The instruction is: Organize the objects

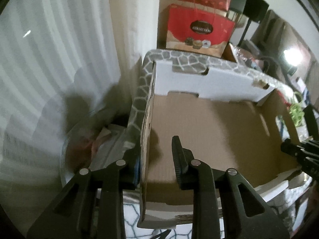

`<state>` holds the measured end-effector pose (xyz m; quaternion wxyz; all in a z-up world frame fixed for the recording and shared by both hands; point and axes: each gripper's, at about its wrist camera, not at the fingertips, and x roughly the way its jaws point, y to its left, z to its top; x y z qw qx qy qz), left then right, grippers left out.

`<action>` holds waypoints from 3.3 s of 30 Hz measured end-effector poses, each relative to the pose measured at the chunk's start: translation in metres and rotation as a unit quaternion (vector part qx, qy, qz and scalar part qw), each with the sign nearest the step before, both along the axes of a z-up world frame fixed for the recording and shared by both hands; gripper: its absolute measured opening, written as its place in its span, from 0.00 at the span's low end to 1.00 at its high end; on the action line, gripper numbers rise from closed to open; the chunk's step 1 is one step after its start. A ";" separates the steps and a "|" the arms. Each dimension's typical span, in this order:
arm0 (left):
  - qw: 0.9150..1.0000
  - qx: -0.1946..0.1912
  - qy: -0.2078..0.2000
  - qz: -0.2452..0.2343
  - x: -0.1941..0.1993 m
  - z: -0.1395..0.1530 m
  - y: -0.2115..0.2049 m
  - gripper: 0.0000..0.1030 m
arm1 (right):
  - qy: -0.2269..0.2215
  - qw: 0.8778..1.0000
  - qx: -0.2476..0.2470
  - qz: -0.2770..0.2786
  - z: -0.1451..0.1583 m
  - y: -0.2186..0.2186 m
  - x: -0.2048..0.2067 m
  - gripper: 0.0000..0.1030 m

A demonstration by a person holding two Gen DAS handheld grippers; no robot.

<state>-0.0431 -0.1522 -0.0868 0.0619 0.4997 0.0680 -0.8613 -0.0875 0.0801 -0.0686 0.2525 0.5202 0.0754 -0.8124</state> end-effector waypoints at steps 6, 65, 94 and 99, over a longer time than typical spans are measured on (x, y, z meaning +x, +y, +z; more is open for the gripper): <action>1.000 0.000 -0.012 0.009 -0.005 -0.011 0.000 0.31 | -0.010 1.000 -0.018 -0.003 -0.006 0.003 -0.004 0.28; 0.999 0.014 -0.025 0.015 -0.025 -0.020 -0.003 0.19 | 0.052 0.990 -0.064 -0.118 0.055 0.174 0.016 0.61; 0.999 0.013 -0.026 0.016 -0.025 -0.019 0.000 0.20 | -0.106 0.936 -0.266 -0.204 -0.038 0.208 0.027 0.61; 0.999 0.017 -0.025 0.017 -0.025 -0.019 -0.003 0.20 | -0.092 0.937 -0.260 -0.216 -0.035 0.206 0.025 0.34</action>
